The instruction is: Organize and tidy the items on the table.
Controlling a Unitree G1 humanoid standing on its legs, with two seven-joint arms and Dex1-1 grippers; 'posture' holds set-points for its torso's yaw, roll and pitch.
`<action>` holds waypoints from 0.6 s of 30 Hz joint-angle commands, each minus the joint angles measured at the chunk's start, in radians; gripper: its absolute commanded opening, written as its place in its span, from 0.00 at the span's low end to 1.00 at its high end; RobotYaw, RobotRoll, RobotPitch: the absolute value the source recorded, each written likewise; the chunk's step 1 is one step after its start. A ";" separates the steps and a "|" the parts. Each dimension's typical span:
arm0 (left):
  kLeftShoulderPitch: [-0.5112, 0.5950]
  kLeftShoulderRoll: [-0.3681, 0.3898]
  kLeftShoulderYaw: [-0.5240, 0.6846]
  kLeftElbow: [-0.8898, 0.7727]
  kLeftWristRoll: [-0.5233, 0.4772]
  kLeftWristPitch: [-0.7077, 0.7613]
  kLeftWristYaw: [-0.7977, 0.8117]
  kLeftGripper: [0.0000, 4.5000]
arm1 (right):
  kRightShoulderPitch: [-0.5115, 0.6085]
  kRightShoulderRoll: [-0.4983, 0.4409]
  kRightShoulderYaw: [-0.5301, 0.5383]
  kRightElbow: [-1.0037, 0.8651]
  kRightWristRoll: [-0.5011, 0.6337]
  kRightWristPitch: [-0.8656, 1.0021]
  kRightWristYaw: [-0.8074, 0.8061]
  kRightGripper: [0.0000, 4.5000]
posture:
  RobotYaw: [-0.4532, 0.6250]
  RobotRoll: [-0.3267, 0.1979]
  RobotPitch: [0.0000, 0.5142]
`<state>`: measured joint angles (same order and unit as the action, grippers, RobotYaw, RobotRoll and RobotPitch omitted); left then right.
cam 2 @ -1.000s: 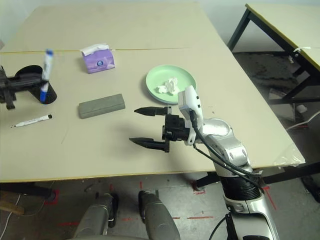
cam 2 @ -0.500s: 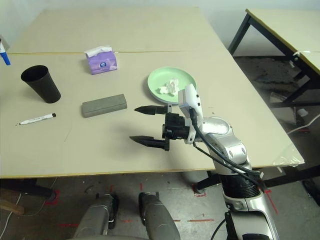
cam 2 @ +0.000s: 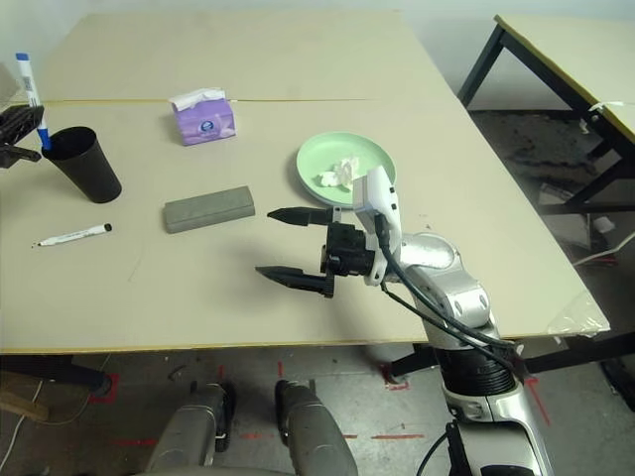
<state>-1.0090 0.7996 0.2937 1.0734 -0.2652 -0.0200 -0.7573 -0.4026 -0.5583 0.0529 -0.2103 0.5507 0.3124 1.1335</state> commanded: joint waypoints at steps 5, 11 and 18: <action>0.014 -0.027 0.008 0.052 0.011 -0.056 0.012 0.05 | 0.014 -0.014 -0.005 -0.019 0.007 0.012 -0.004 1.00 | 0.37 0.62 0.42; 0.016 -0.055 0.004 0.069 0.012 -0.071 0.022 0.05 | 0.011 -0.020 -0.010 -0.035 0.013 0.029 -0.011 1.00 | 0.36 0.62 0.42; 0.018 -0.075 0.008 0.067 0.007 -0.068 0.017 0.52 | 0.016 -0.025 -0.013 -0.044 0.014 0.037 -0.020 1.00 | 0.36 0.62 0.41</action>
<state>-1.0033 0.7253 0.2953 1.1290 -0.2663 -0.0798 -0.7388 -0.3957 -0.5734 0.0504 -0.2315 0.5534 0.3385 1.1155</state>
